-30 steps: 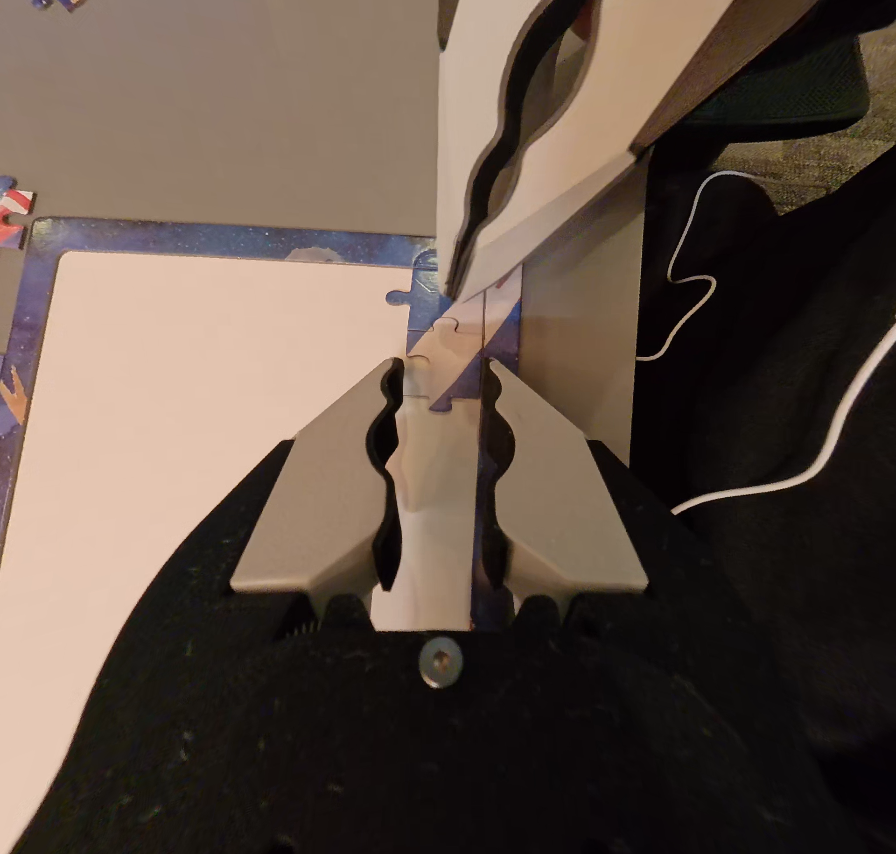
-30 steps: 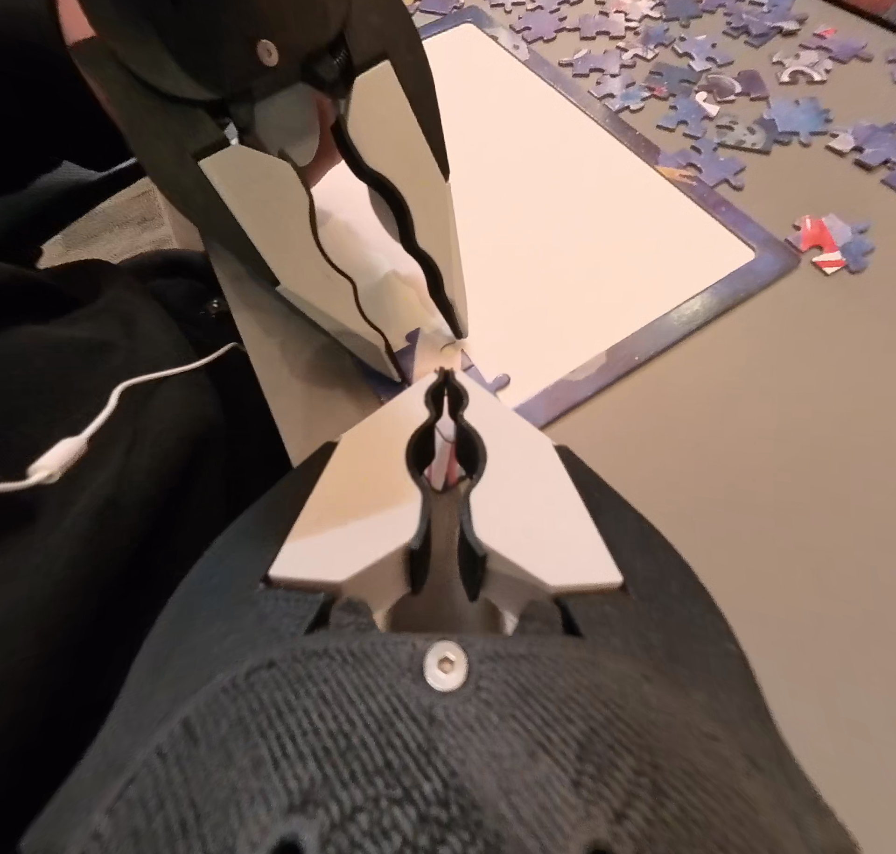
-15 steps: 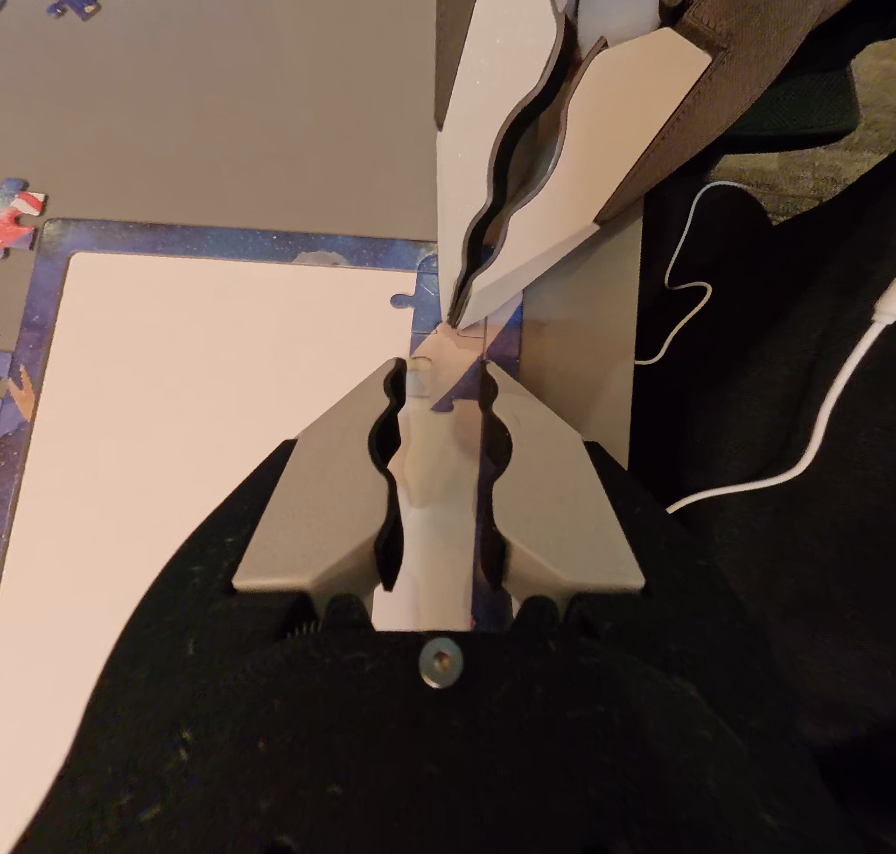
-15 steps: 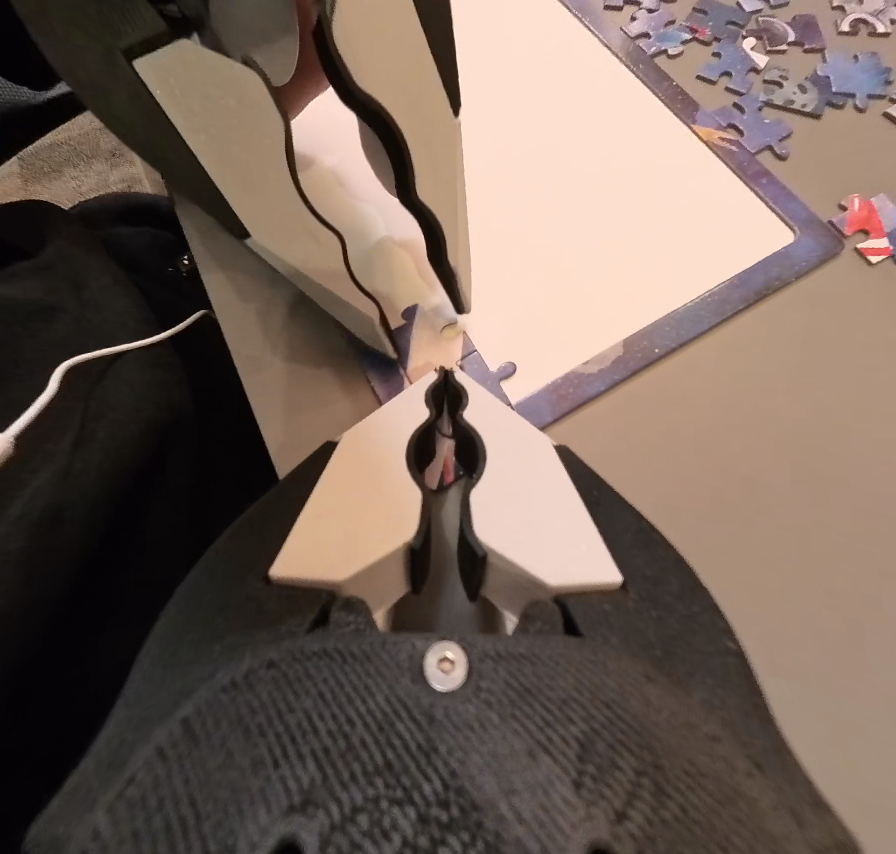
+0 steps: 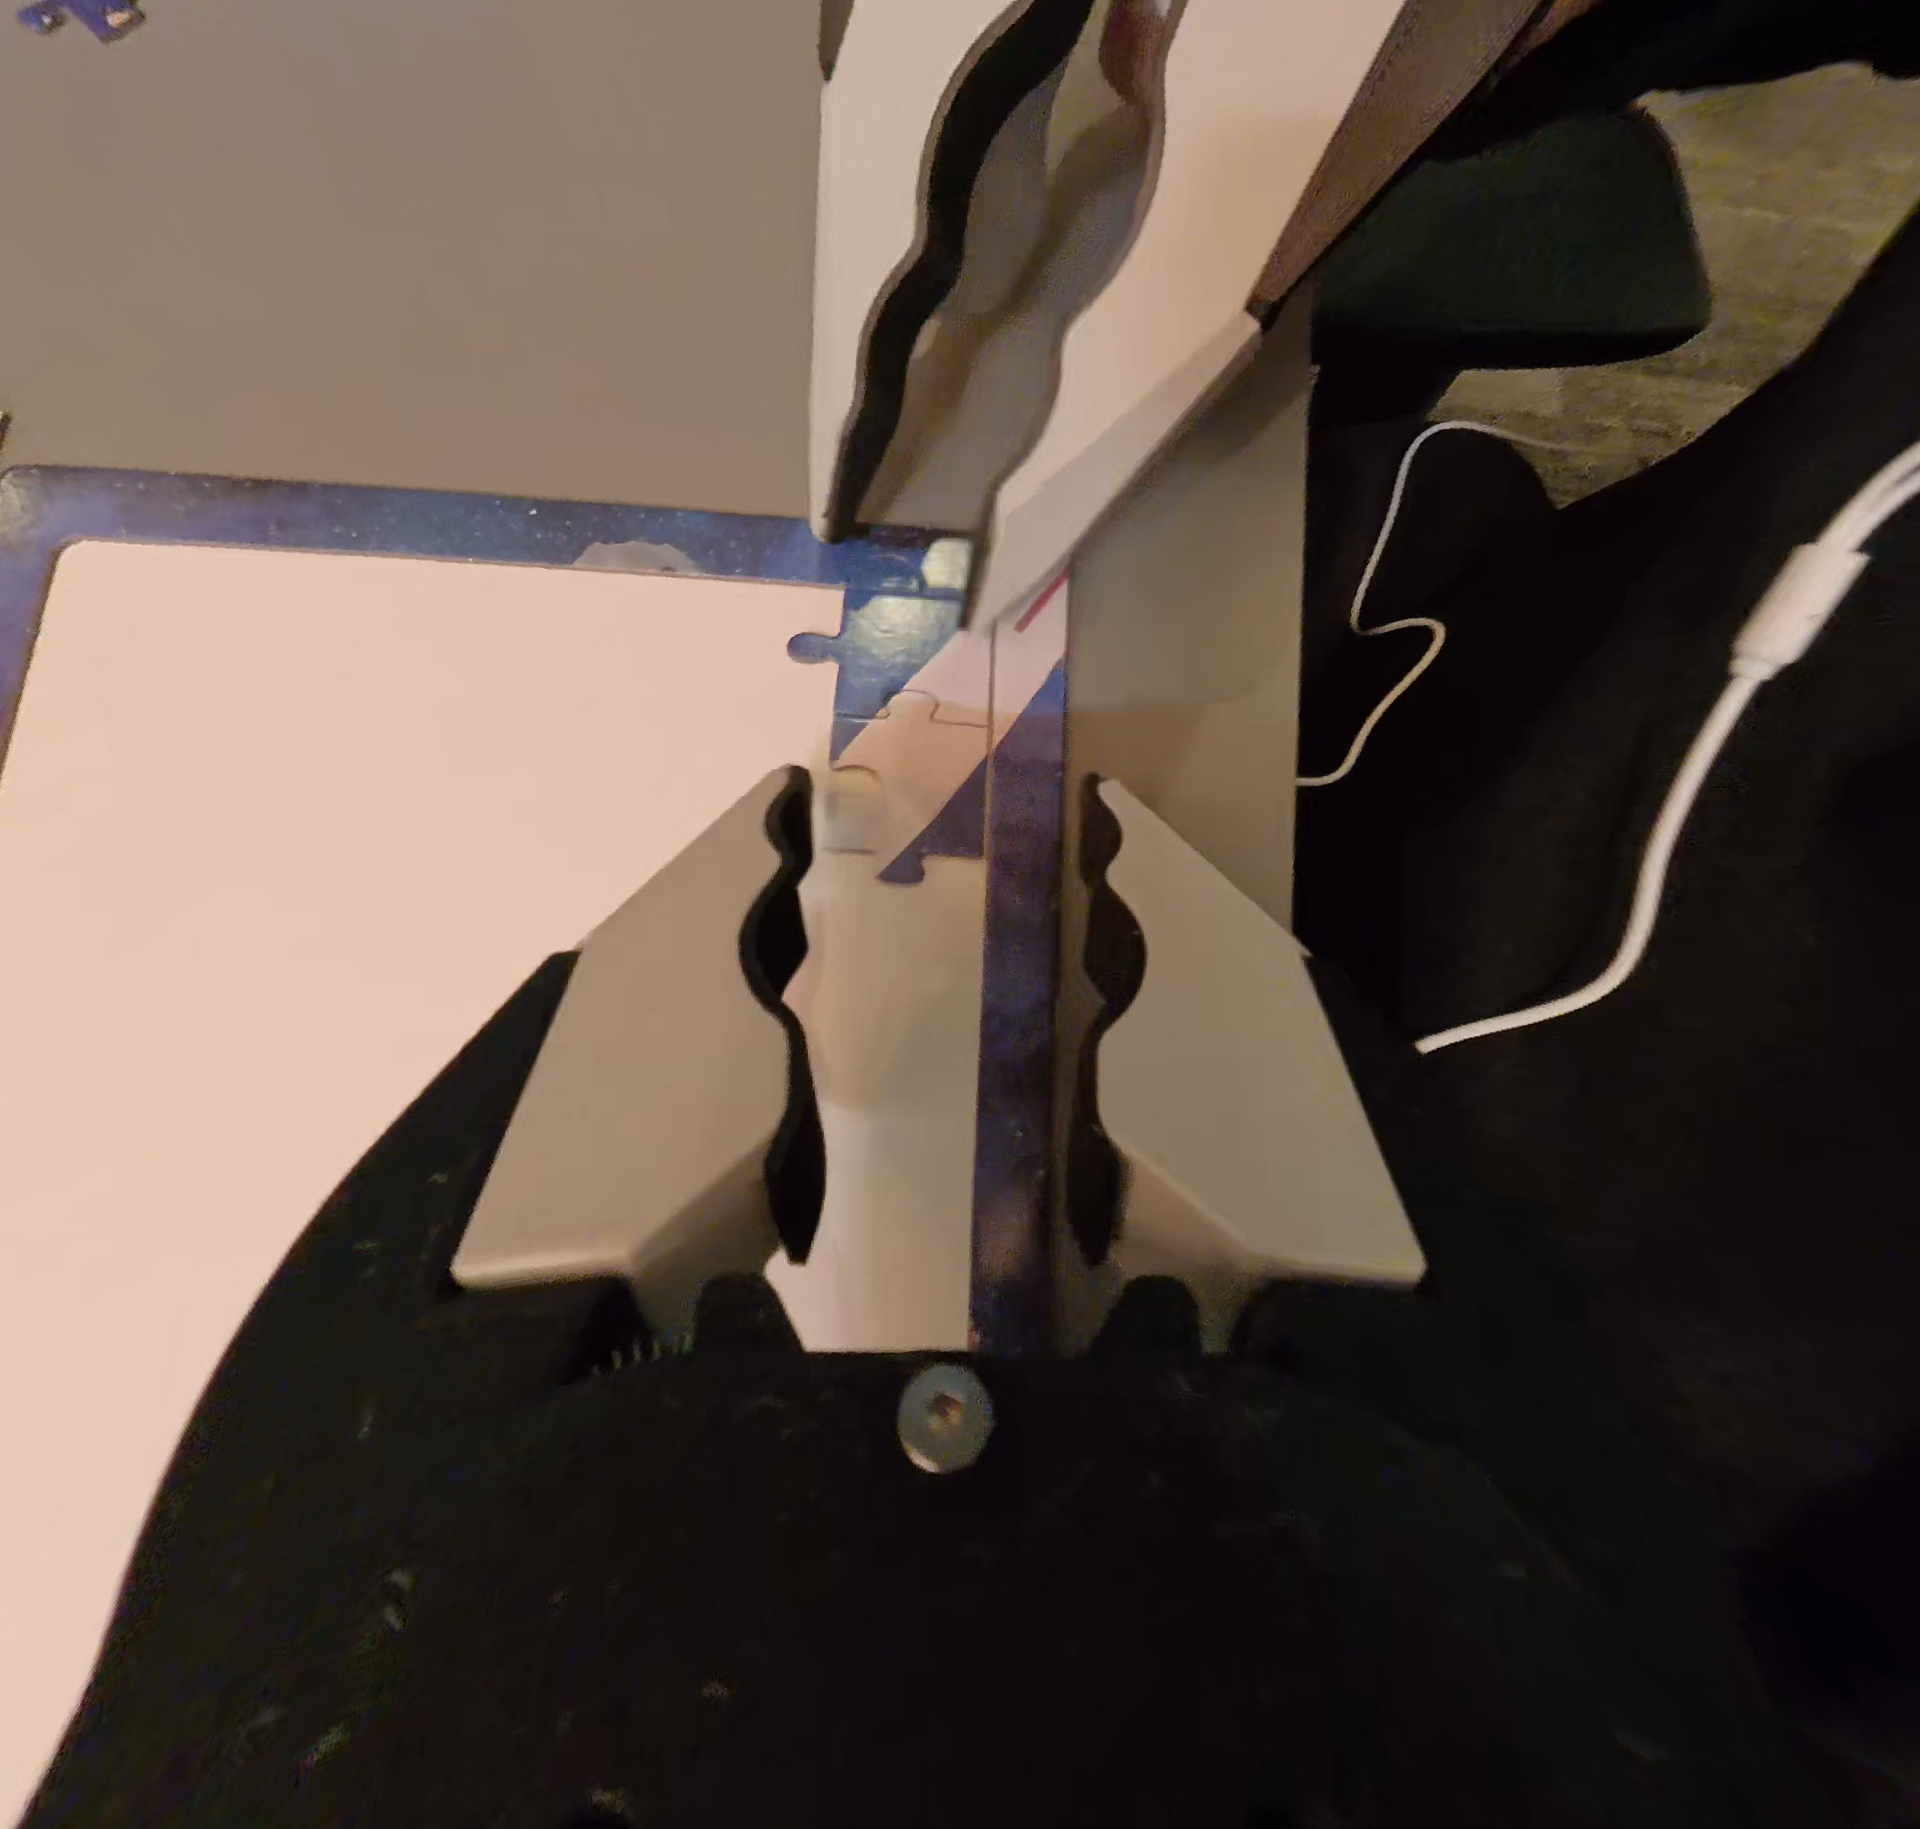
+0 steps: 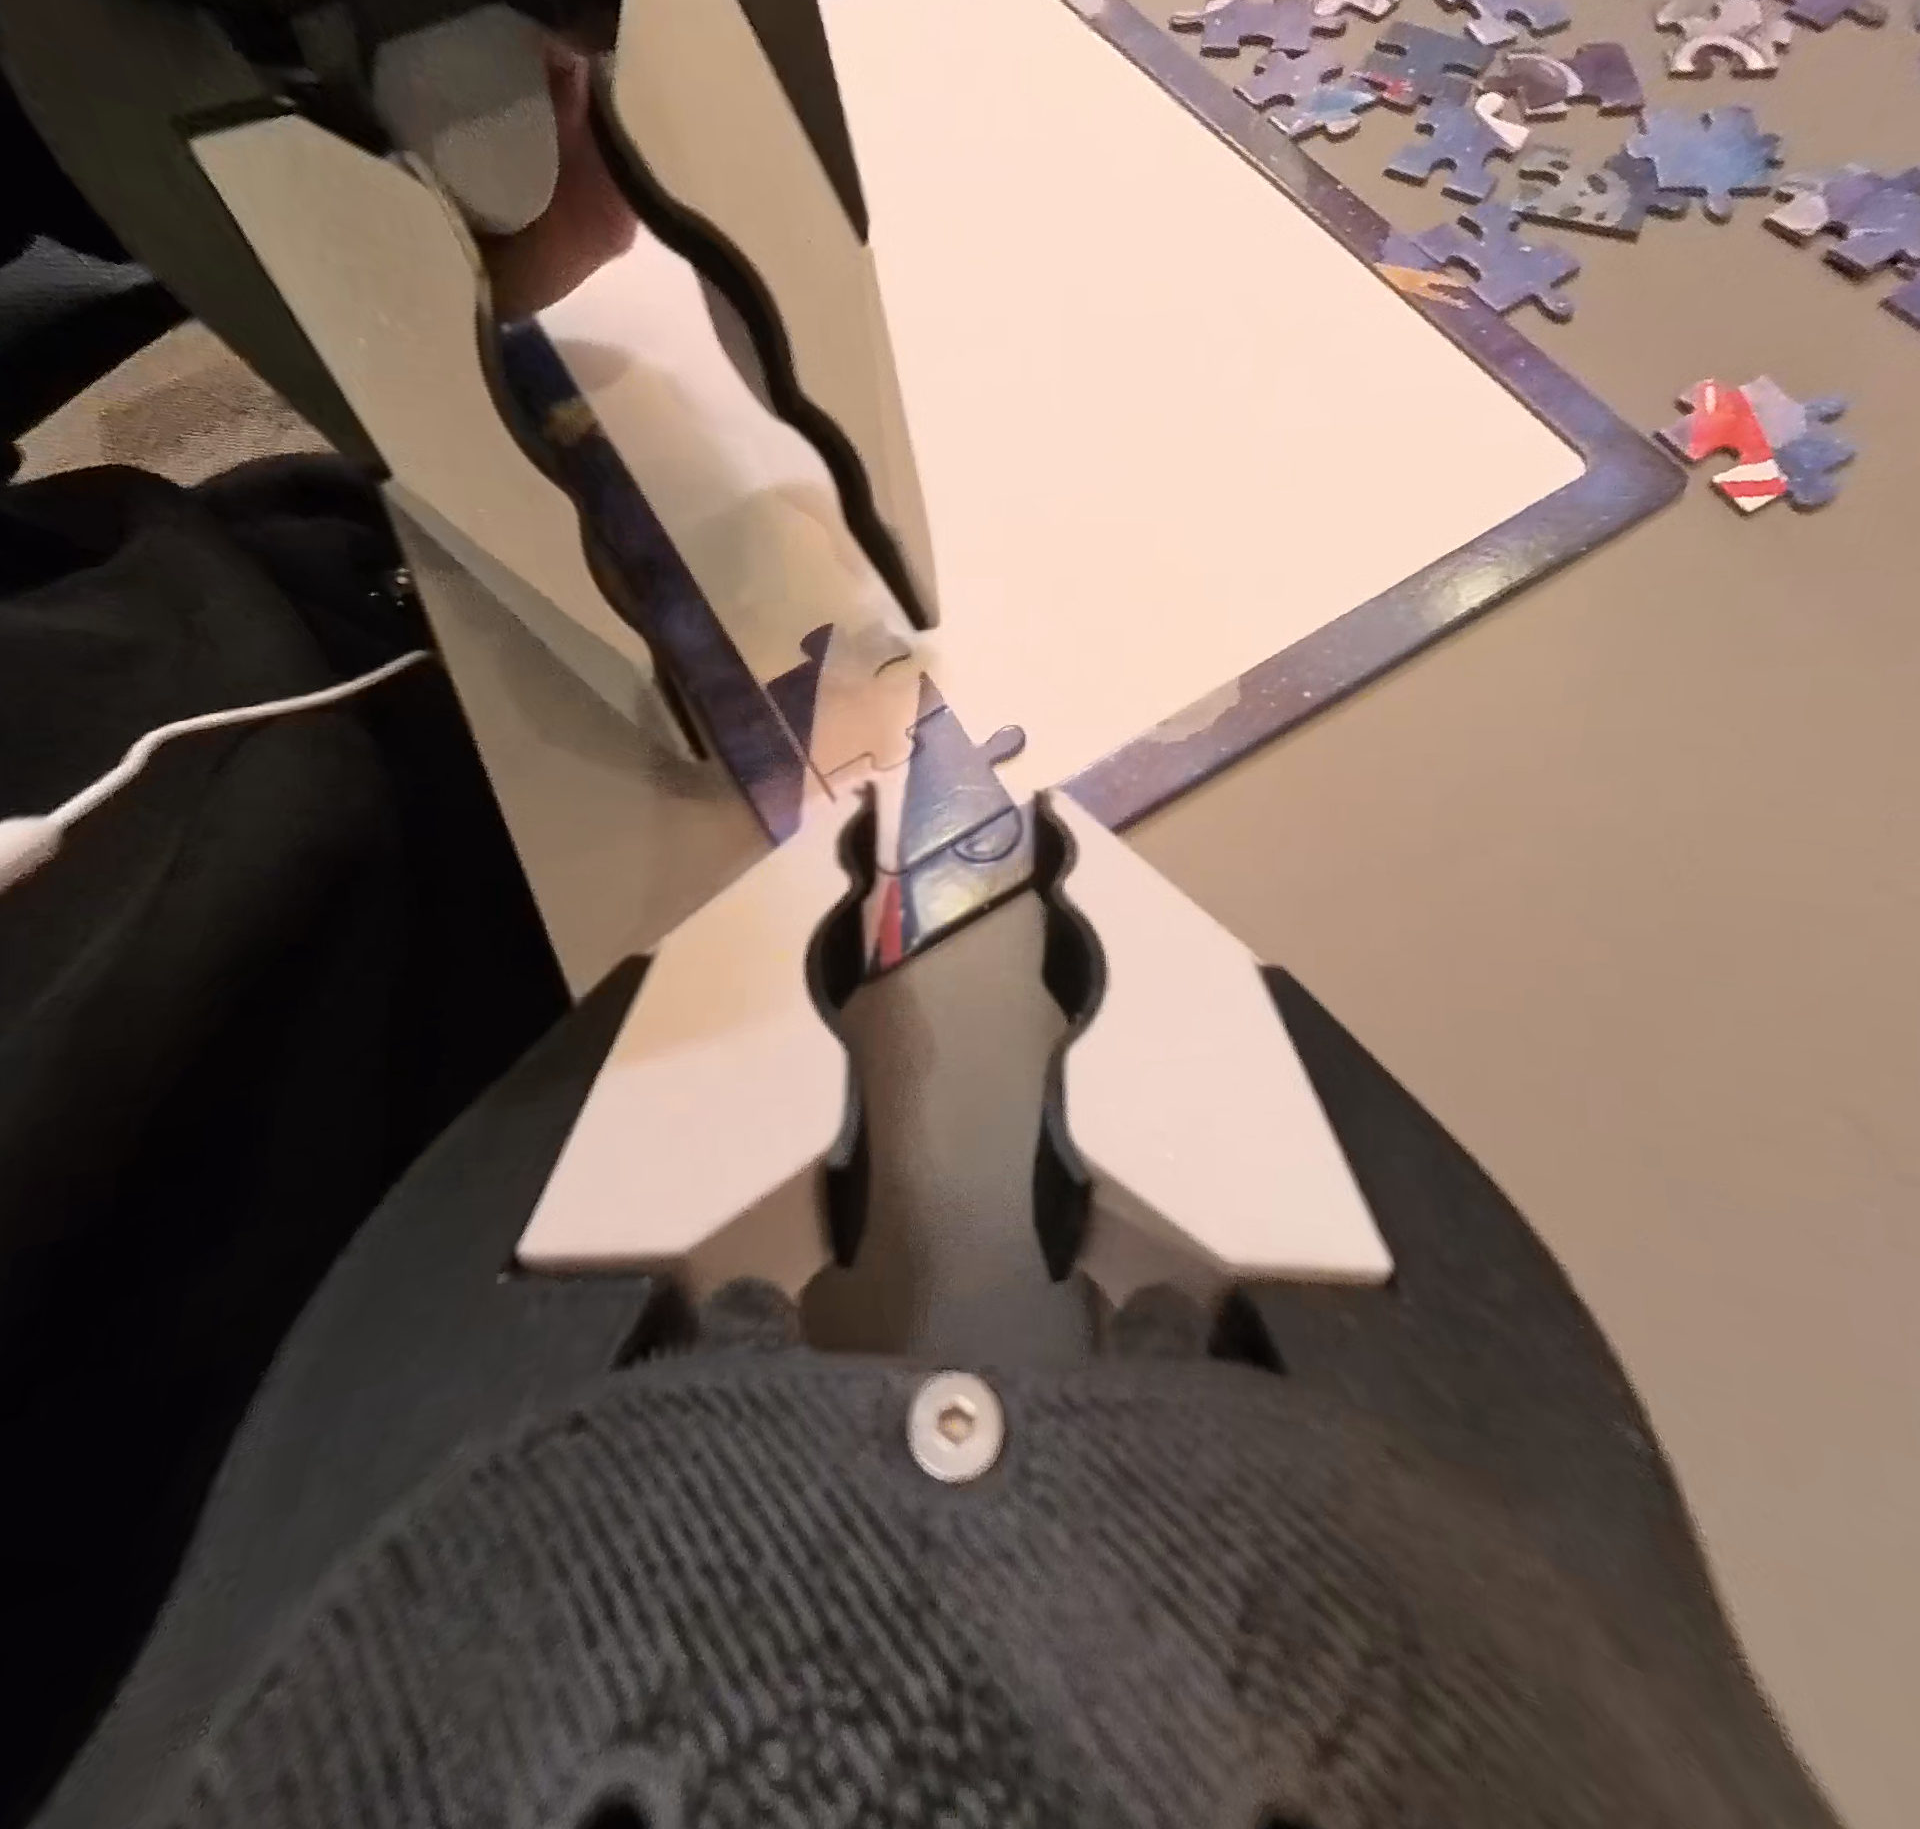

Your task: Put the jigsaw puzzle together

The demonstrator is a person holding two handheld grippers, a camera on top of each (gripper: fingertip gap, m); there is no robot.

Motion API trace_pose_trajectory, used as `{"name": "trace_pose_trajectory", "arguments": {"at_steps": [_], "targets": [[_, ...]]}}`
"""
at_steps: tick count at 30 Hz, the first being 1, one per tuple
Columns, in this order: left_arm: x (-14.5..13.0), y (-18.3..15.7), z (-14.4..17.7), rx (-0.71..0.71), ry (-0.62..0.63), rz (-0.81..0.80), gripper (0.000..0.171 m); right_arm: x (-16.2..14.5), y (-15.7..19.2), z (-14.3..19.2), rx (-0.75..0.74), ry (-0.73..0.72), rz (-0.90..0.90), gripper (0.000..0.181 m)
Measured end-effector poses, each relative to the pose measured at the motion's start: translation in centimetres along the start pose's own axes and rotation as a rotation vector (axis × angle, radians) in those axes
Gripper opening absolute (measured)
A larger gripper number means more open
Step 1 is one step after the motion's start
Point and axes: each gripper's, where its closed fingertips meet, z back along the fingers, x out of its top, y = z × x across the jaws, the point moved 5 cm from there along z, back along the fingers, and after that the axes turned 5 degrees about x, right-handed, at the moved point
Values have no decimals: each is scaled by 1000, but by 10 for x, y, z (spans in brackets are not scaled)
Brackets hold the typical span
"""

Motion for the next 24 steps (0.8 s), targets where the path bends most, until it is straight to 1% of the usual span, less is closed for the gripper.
{"name": "trace_pose_trajectory", "arguments": {"at_steps": [2, 4, 5, 6, 8, 10, 13, 18, 20, 23, 24], "targets": [[3, -4, 2, -8, -24, 5, 60, -1, 6, 2, 48, -19, 9, 49], [5, -5, 4, 12, -34, 8, 67, -1, 13, 5, 99, -33, 38, 65], [4, -5, 4, 32, -31, 8, 67, 0, 16, 5, 111, -38, 67, 71], [3, -4, 4, 51, -23, 7, 68, 0, 17, 5, 111, -38, 105, 72], [0, -5, 2, 60, -3, 11, 67, -1, 17, 2, 104, -16, 179, 73], [-2, -7, 0, 45, 14, 16, 66, -1, 14, -2, 129, 13, 223, 75], [-6, -8, -3, 47, 37, 11, 63, -1, 9, -6, 193, 39, 244, 76], [-6, -9, -3, 52, 37, 9, 61, -4, 8, -12, 253, 97, 298, 71], [-6, -9, -3, 46, 35, 11, 57, -4, 9, -12, 269, 98, 309, 66], [-6, -10, -3, 42, 29, 11, 50, -3, 7, -12, 265, 92, 309, 51], [-6, -10, -3, 44, 27, 12, 49, -3, 7, -12, 265, 92, 308, 51]]}}
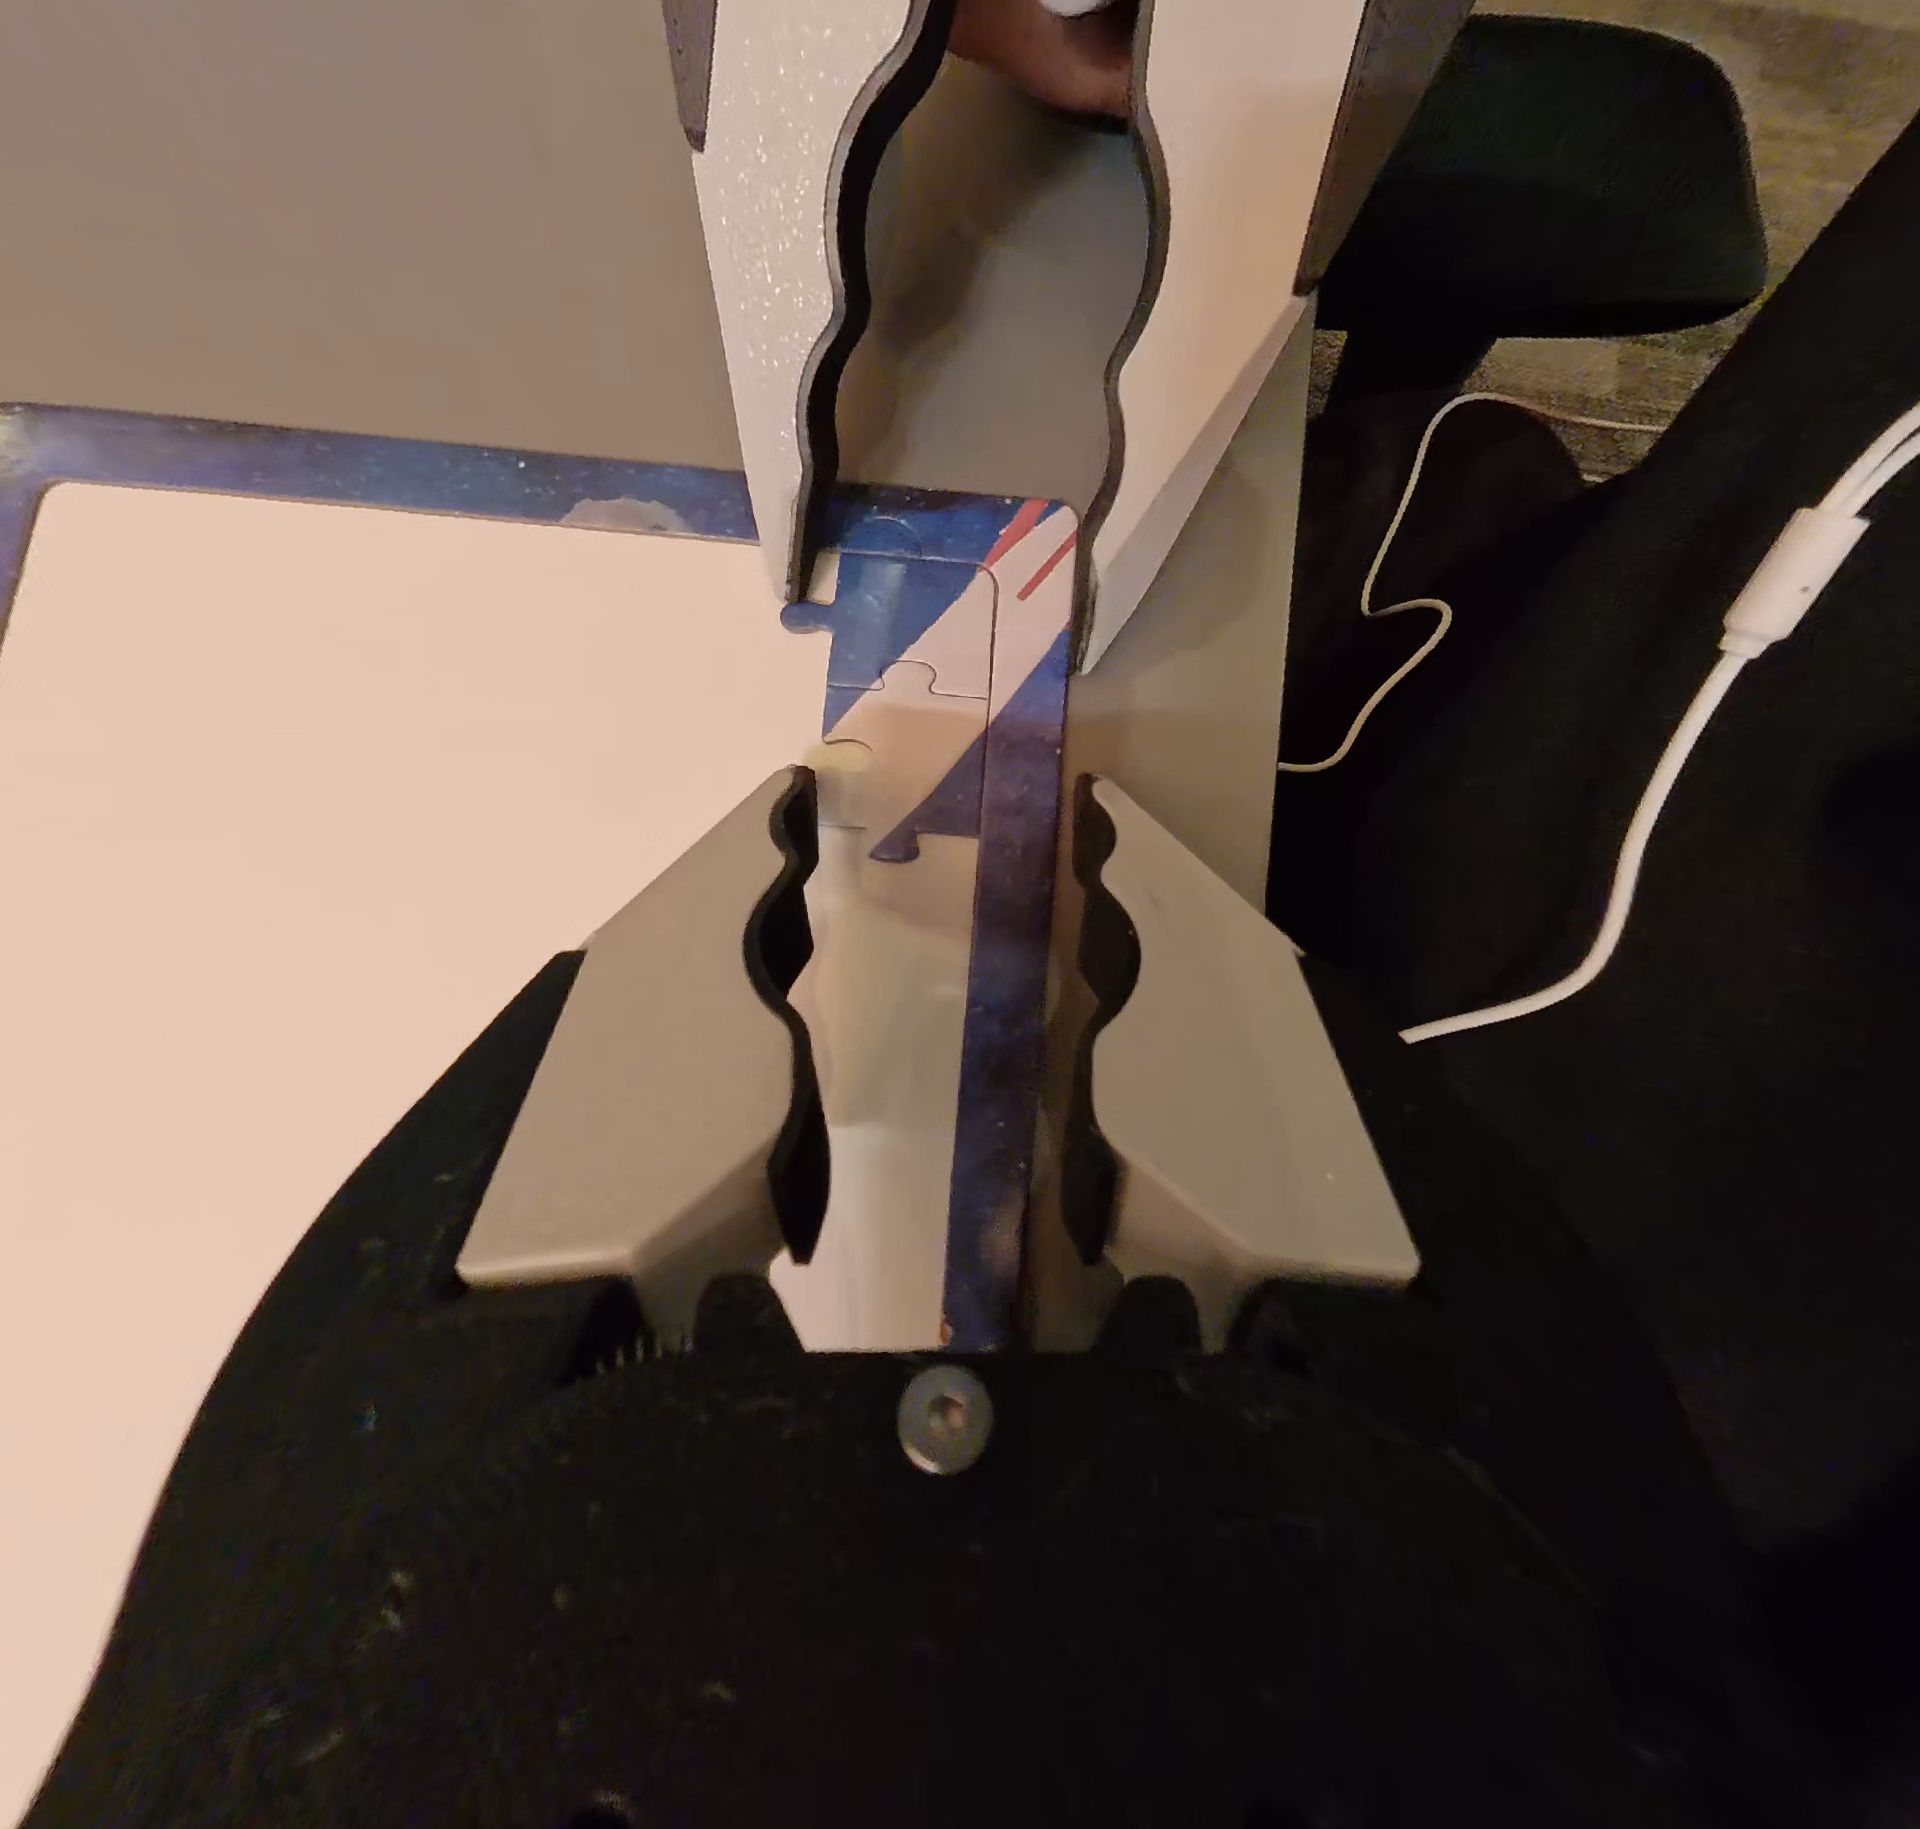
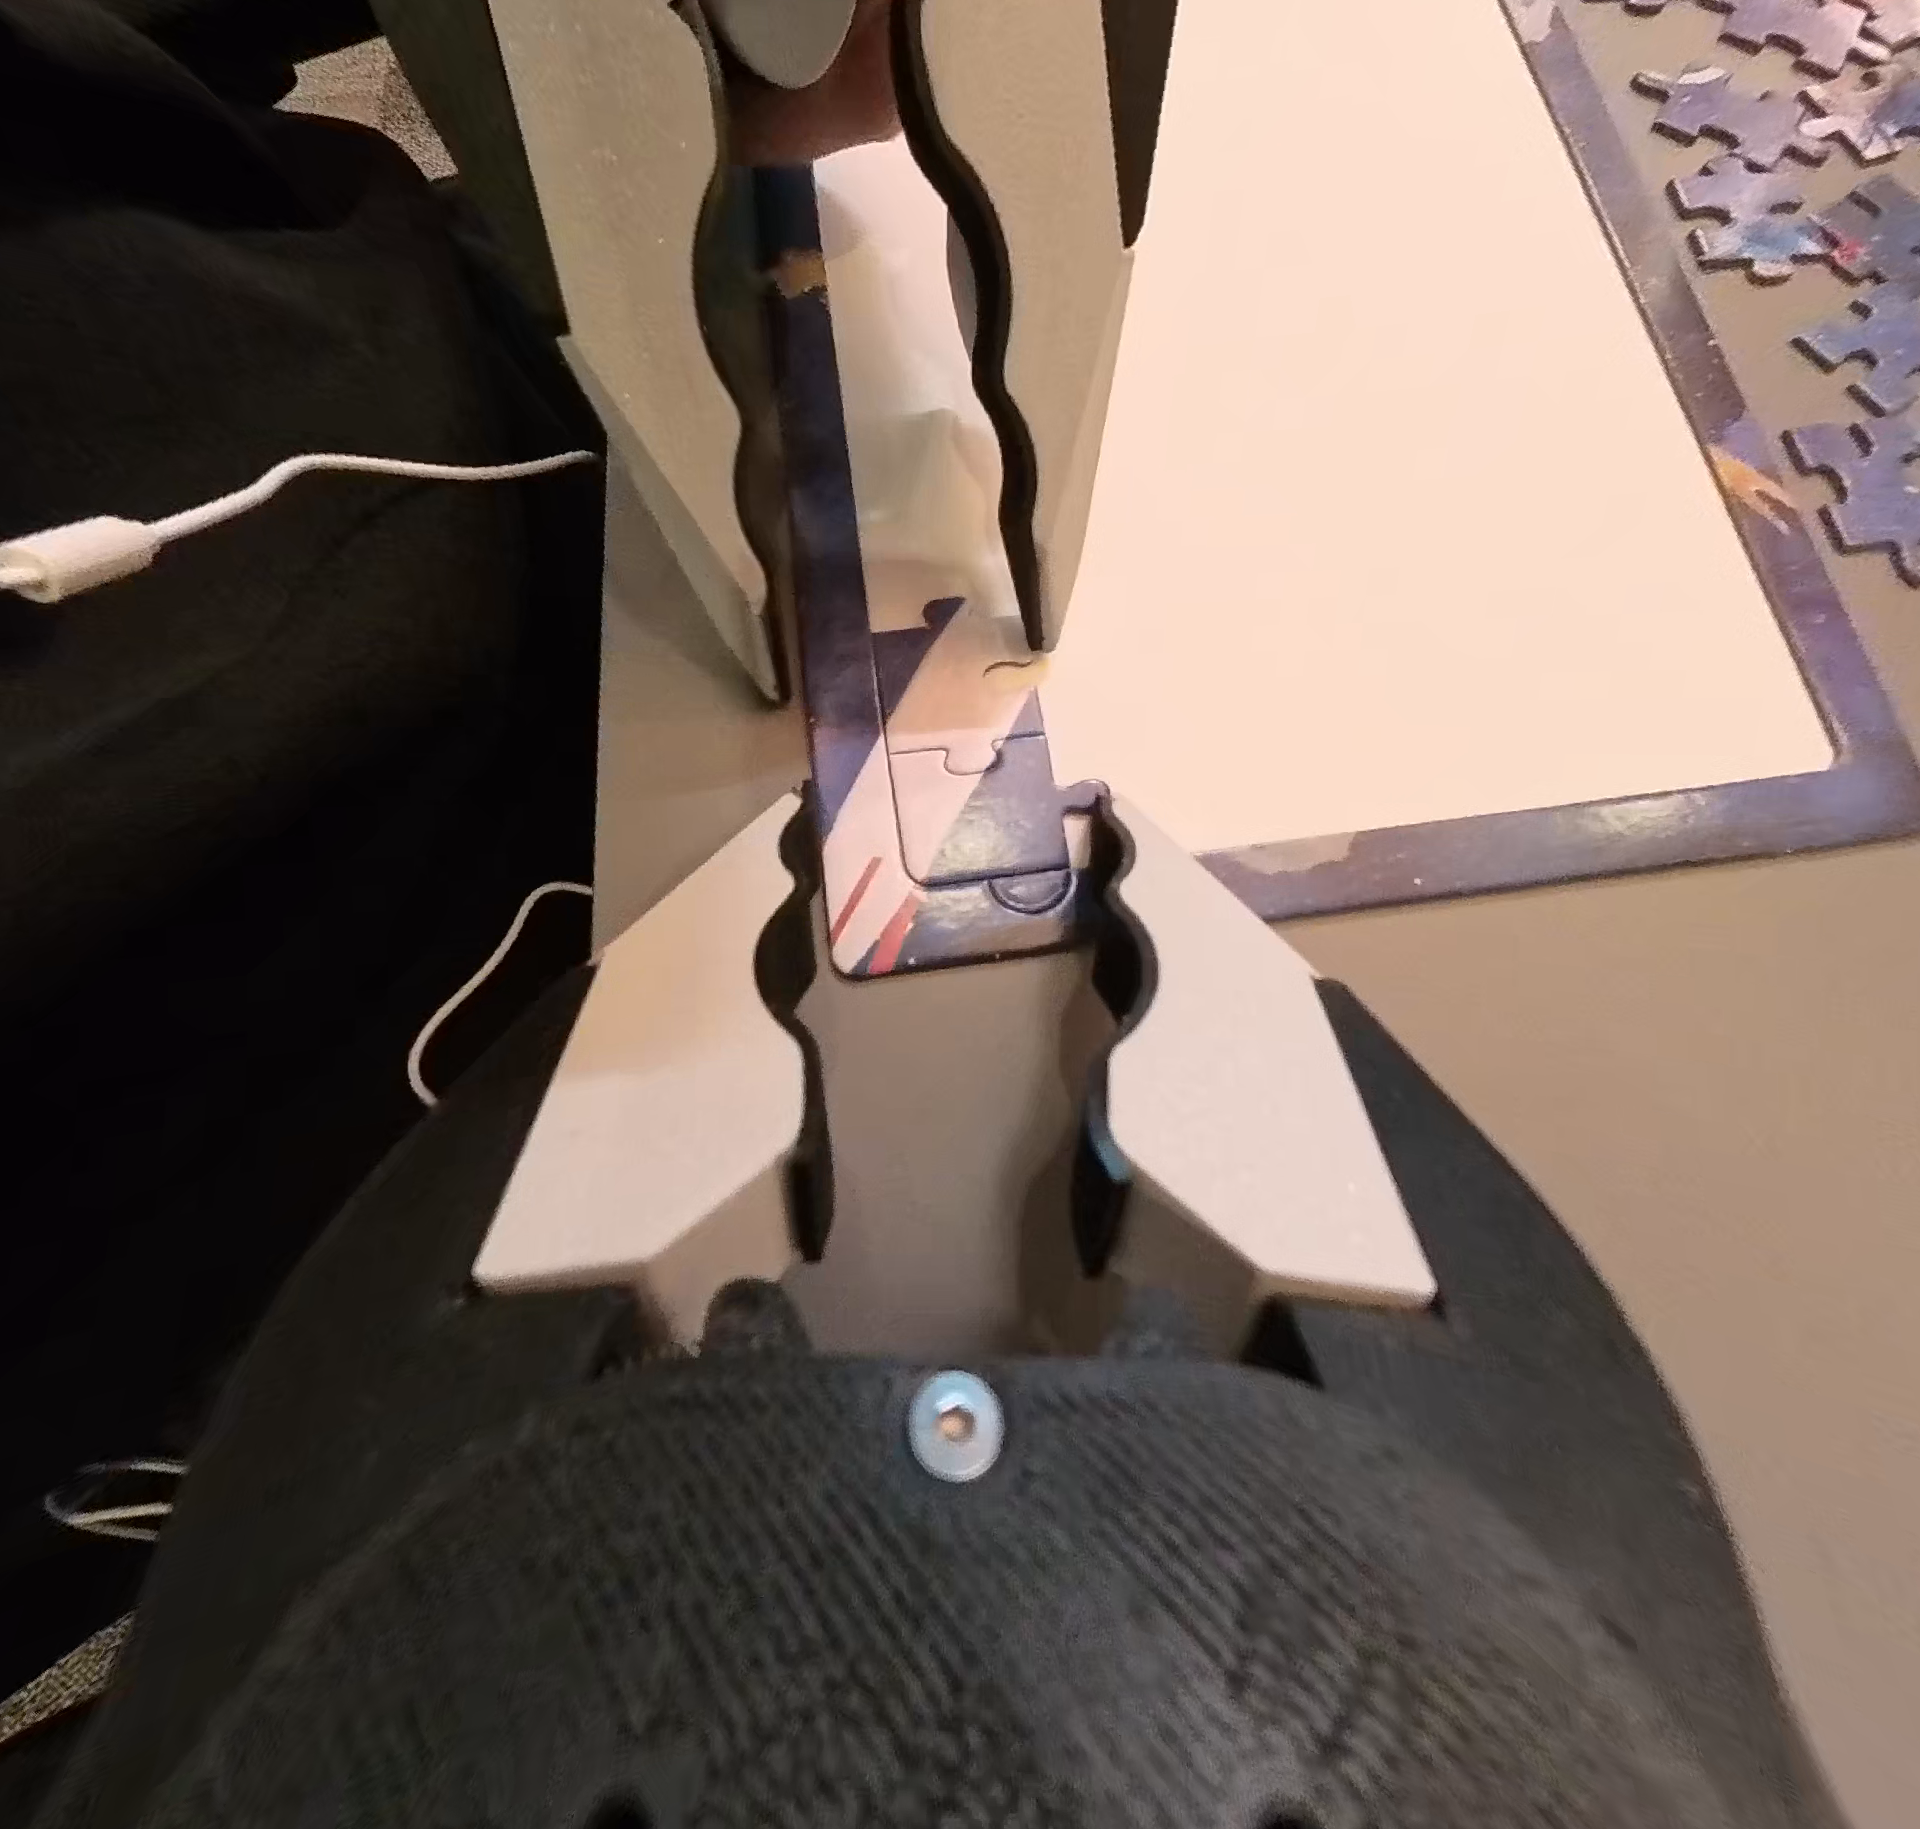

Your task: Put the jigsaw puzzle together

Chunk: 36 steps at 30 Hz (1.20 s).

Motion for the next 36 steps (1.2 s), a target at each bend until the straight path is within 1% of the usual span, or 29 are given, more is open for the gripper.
{"name": "trace_pose_trajectory", "arguments": {"at_steps": [5, 7, 13, 24, 36], "targets": [[0, 1, 0, 4, -4, 6, 47, 0, 2, 0, -9, 0, -4, 49], [1, 2, -1, 12, -6, 5, 47, -1, 3, 1, -13, -1, -7, 45], [4, 2, -3, 0, -1, 8, 46, -1, 3, 1, -34, -3, -29, 44], [7, 8, -6, 27, 3, 0, 48, -2, 1, 3, -108, -7, -79, 45], [7, 10, -7, 27, -11, 1, 49, -3, -1, 4, -123, -8, -99, 45]]}}
